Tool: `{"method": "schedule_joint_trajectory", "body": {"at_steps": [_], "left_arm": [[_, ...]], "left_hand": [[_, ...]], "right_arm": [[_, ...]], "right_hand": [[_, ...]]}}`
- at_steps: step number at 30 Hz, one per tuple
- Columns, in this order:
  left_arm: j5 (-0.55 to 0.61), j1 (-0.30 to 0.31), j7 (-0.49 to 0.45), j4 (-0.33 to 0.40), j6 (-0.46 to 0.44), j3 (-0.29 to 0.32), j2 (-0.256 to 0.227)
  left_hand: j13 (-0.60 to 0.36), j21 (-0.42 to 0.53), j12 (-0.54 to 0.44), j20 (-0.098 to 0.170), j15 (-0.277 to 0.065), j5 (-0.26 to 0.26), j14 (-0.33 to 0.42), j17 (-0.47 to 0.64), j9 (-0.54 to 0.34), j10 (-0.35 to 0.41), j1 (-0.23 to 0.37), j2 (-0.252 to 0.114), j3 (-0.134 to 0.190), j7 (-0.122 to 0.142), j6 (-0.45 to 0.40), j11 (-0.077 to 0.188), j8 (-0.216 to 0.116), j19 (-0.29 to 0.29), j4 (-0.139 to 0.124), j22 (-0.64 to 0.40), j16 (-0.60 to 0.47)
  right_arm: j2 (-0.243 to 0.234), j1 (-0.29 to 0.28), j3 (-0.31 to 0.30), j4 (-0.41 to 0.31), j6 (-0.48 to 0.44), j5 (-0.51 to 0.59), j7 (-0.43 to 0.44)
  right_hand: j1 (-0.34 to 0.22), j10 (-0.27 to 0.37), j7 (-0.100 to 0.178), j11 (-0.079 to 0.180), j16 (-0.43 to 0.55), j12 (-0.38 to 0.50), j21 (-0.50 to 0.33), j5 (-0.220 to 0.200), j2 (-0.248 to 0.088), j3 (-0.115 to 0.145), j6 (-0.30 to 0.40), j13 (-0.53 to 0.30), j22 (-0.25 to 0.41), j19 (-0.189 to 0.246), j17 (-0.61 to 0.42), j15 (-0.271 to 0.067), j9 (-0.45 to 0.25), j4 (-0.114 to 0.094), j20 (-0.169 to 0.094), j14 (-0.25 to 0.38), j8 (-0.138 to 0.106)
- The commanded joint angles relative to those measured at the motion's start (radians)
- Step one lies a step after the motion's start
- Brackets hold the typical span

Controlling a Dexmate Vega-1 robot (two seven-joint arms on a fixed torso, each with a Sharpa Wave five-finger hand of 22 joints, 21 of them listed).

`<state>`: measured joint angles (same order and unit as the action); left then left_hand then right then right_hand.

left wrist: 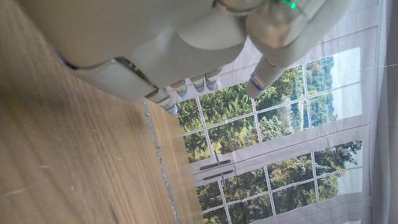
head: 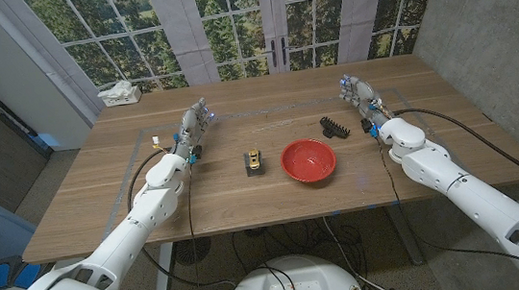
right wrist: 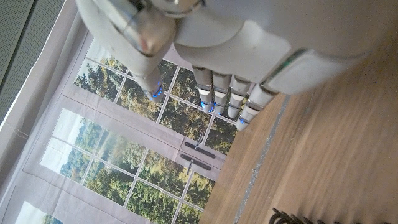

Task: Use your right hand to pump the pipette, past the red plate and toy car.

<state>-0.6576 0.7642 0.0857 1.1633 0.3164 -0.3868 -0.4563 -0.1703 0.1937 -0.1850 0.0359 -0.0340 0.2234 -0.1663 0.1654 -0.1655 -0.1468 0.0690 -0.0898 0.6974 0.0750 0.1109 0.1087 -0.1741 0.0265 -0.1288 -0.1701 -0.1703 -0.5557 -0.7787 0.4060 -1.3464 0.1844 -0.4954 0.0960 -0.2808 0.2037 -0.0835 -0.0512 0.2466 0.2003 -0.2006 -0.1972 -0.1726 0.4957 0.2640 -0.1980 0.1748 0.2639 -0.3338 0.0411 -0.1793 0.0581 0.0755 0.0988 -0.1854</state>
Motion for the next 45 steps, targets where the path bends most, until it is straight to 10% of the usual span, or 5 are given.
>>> {"method": "schedule_joint_trajectory", "body": {"at_steps": [1,45], "left_arm": [[-0.006,0.012,-0.005,0.024,-0.019,0.004,-0.013],[-0.009,0.08,-0.036,0.131,-0.026,0.023,-0.058]], "left_hand": [[-0.005,0.003,-0.008,0.093,-0.091,0.005,-0.025,0.003,-0.004,-0.001,0.006,-0.096,0.007,-0.003,0.003,-0.015,-0.004,0.006,0.005,-0.004,-0.006],[-0.005,0.003,-0.007,0.084,-0.087,0.006,-0.023,0.003,-0.004,0.0,0.006,-0.094,0.009,-0.007,0.002,-0.015,-0.004,0.004,0.005,-0.004,-0.006]], "right_arm": [[-0.038,0.042,0.049,-0.053,-0.024,0.12,0.04],[-0.133,0.138,0.181,-0.246,-0.283,0.476,0.049]], "right_hand": [[-0.012,0.006,0.007,0.003,0.008,0.006,-0.009,-0.005,0.0,-0.001,0.0,-0.004,0.002,0.012,-0.003,-0.001,-0.003,0.008,0.005,0.01,-0.008],[-0.041,0.039,0.028,0.017,0.022,0.013,-0.014,-0.01,0.0,0.01,0.033,-0.005,0.003,0.042,-0.007,-0.03,-0.004,0.038,-0.004,0.037,-0.015]]}}
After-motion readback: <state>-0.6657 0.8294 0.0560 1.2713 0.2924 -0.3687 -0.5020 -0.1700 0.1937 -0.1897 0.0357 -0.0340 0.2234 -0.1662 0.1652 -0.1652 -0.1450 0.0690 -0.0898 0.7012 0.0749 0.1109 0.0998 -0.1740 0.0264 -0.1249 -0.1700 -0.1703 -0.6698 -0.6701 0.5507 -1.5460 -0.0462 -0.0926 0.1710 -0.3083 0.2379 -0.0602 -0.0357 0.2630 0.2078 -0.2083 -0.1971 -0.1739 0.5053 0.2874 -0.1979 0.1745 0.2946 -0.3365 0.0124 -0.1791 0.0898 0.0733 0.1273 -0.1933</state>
